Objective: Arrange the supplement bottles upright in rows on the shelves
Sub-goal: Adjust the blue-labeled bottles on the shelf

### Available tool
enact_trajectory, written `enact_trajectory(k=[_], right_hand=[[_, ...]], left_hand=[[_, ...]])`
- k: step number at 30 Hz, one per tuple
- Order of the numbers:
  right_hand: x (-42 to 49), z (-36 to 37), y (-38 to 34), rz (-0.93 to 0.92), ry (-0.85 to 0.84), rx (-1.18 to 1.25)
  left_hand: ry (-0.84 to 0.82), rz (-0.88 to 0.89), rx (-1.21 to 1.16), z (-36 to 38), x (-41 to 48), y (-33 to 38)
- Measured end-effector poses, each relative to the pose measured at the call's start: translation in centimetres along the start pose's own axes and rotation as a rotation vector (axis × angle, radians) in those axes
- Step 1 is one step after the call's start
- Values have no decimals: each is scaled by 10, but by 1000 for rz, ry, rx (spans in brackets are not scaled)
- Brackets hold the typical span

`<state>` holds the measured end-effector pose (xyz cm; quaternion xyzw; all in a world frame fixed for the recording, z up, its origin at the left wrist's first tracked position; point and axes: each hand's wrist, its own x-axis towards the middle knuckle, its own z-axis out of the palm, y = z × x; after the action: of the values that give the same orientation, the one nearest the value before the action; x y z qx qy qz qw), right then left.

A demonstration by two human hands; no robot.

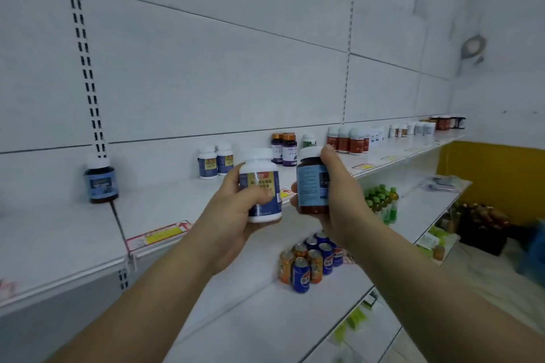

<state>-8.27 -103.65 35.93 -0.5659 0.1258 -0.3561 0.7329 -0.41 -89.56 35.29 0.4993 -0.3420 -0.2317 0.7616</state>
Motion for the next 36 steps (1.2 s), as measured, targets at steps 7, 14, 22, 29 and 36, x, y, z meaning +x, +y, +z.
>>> enact_trajectory(k=[7,14,22,29,36], right_hand=[[95,-24,14,81,-128,19],[182,-29,42,125,-420,-145],[243,-2,70,71,-647,-408],[265,3,95,-33,-678,-488],[269,1,100,-60,-695,-536]], left_hand=[[193,29,128,2,69,-20],[496,53,639,-14,113,-29],[659,-82,923,-48,147,-42],[700,-128,1103,-81,189,-51],[698,-163,1175,-102,213,-56]])
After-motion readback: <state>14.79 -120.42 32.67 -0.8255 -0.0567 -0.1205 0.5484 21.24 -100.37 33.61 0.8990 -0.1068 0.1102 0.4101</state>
